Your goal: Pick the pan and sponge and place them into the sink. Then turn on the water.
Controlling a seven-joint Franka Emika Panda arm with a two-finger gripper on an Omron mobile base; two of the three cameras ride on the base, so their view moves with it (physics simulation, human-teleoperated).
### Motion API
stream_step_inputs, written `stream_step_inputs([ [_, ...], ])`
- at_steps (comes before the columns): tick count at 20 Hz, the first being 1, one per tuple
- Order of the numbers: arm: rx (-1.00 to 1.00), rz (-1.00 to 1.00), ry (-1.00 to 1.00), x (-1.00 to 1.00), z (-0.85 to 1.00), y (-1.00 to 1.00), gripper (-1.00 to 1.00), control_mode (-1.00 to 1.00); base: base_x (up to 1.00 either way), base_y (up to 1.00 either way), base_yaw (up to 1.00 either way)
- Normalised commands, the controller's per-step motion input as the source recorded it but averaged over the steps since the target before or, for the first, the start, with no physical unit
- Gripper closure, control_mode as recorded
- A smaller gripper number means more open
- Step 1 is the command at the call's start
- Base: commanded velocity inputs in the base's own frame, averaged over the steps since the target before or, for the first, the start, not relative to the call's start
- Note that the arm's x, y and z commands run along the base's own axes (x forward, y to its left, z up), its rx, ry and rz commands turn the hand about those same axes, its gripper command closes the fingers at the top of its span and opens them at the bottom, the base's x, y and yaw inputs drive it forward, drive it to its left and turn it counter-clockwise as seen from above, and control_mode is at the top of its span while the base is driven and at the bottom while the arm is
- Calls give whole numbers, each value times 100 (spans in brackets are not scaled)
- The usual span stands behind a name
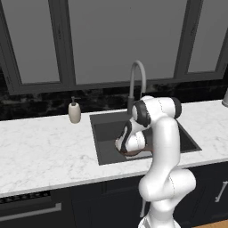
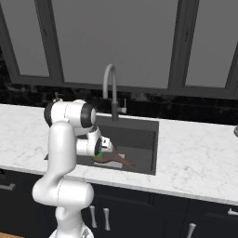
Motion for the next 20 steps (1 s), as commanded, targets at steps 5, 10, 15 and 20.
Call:
stream_step_inputs([
  [5,0,0,0,0,0,0,-100,-100,0,0,0],
  [10,0,0,-4,-1,21,0,-100,-100,0,0,0],
  [15,0,0,-9,-29,47,-3,-100,-100,0,0,0],
  [20,0,0,-11,-50,52,-17,-100,-100,0,0,0],
])
